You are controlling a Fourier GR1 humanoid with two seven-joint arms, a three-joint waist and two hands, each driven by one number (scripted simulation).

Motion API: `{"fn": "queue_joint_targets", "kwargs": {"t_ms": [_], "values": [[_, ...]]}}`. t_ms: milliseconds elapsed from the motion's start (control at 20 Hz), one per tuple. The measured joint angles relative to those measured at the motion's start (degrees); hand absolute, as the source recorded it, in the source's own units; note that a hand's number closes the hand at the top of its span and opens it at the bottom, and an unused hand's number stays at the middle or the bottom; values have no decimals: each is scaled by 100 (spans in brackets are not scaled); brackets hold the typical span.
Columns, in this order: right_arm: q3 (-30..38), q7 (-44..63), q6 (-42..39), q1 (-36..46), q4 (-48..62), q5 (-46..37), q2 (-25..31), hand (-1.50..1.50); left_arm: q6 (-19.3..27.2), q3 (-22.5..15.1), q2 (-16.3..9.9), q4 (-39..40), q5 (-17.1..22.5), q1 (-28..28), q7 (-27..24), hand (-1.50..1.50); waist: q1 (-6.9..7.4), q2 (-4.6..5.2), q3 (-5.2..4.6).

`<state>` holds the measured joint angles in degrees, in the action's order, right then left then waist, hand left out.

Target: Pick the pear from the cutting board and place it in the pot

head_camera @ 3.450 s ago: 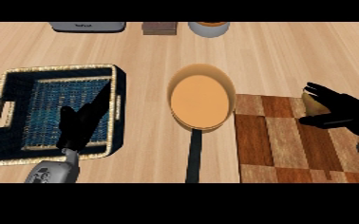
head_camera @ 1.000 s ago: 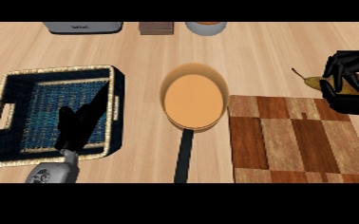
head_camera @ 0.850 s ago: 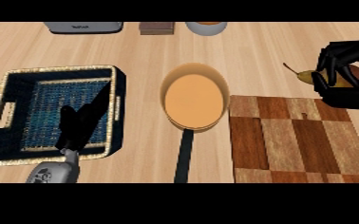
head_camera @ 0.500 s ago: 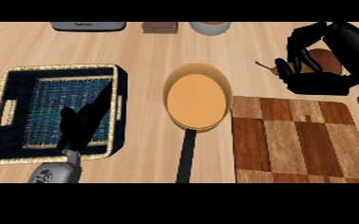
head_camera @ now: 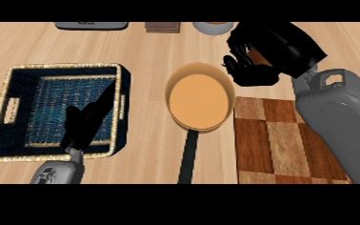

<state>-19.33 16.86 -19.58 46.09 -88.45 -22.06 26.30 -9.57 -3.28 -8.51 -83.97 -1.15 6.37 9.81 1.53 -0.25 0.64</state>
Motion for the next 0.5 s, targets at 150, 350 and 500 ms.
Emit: {"fn": "queue_joint_targets", "kwargs": {"t_ms": [150,350,500], "values": [[-538,195,66,200,242,-714,-125,150,-27,31,13,-31,36,-1,26,0,12,9,-13],[-1028,528,-207,440,813,-1132,-493,150,-55,71,12,57,27,70,88,0,-4,12,5],[-1147,1052,-708,567,1285,-1085,-807,-150,-70,86,26,18,39,24,60,0,-8,6,1]]}}
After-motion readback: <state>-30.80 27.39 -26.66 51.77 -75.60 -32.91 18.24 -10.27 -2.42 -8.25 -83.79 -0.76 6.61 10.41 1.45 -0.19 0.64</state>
